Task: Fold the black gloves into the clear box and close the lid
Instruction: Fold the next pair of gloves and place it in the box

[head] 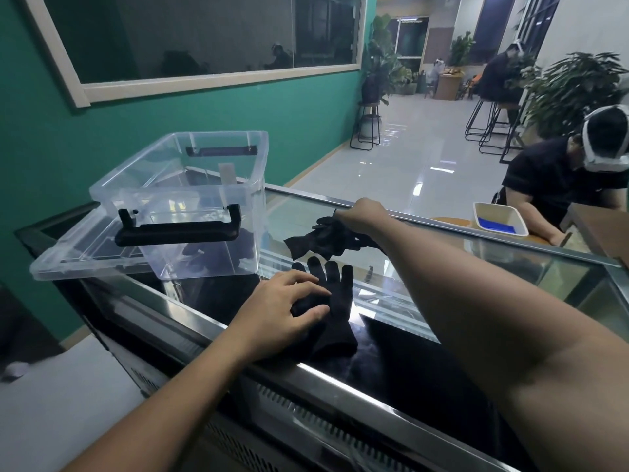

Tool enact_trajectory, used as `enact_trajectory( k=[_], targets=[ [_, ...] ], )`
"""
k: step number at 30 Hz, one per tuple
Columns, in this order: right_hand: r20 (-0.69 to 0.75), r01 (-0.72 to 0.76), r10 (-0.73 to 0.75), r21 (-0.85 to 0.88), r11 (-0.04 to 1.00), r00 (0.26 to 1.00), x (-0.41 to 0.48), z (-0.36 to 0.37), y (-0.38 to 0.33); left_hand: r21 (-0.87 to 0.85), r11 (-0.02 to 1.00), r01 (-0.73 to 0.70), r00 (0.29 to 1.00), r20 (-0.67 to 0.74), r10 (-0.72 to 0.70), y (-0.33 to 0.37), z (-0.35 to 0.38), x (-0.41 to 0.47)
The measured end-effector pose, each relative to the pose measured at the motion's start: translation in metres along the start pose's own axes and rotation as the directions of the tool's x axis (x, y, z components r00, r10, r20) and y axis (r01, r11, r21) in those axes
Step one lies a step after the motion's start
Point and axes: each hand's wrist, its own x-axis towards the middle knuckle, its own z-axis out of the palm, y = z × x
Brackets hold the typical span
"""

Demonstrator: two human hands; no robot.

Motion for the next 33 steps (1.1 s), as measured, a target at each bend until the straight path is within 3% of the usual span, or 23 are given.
enact_trajectory(
  k=[5,14,19,33],
  targets=[
    [-0.002,-0.043,0.043,0.011,0.999,0.999,-0.001,0.006,0.002,-0.009,1.000,0.012,1.000,-0.004,-0.012,0.000,0.000,-0.001],
    [0.015,-0.032,0.029,0.322,0.946,0.999,-0.004,-0.029,0.023,-0.037,0.999,0.035,0.999,-0.017,-0.036,0.001,0.000,-0.001],
    [-0.093,0.091,-0.059,0.383,0.919,0.994,-0.013,-0.057,0.026,-0.059,0.997,0.040,0.999,-0.022,-0.041,0.003,-0.002,-0.002],
    [-0.191,0.392,-0.346,0.554,0.735,0.919,-0.066,-0.124,0.004,-0.006,1.000,0.013,0.999,0.050,-0.012,0.007,-0.006,-0.003]
  ],
)
